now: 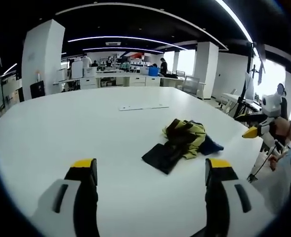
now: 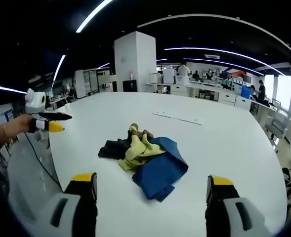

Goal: Fold the garment on the visible template until the final outline fits inside the template.

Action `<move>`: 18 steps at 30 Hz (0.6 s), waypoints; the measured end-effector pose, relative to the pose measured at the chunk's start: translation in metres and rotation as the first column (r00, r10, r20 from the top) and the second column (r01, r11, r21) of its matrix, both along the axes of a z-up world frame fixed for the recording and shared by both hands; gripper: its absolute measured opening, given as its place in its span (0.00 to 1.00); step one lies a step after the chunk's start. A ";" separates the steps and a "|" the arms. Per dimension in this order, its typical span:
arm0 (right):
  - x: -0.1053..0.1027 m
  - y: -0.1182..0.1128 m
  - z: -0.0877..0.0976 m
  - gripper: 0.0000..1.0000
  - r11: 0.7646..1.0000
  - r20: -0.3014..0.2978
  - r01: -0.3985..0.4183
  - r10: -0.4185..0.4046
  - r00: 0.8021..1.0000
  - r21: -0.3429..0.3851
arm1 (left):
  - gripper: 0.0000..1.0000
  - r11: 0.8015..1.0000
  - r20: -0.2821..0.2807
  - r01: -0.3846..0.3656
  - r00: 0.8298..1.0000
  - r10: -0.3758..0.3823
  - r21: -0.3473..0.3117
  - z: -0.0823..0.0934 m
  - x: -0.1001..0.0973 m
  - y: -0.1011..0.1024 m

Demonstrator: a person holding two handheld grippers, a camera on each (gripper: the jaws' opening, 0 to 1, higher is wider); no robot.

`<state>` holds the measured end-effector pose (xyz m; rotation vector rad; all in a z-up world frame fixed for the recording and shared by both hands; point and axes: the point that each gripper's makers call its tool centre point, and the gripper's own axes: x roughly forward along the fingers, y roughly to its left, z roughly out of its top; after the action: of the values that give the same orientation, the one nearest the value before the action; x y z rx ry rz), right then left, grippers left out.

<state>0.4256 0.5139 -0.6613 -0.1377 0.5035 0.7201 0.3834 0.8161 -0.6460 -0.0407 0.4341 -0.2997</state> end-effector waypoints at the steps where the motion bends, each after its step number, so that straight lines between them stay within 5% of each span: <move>1: 0.001 0.000 0.000 0.88 1.000 -0.001 -0.002 0.002 1.000 0.000 | 0.84 1.000 0.000 0.005 1.000 -0.005 -0.004 0.000 0.002 -0.002; 7: 0.009 0.001 -0.002 0.74 0.999 -0.032 -0.038 0.038 0.999 0.001 | 0.66 1.000 0.006 0.015 1.000 -0.015 0.023 -0.006 0.018 -0.012; 18: 0.031 0.012 -0.007 0.58 0.995 -0.053 -0.080 0.082 0.995 0.053 | 0.61 0.993 0.009 0.114 0.993 -0.114 0.018 -0.018 0.049 -0.050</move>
<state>0.4571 0.5260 -0.6684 -0.0914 0.5337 0.8172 0.4328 0.7661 -0.6638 0.0032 0.4294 -0.4085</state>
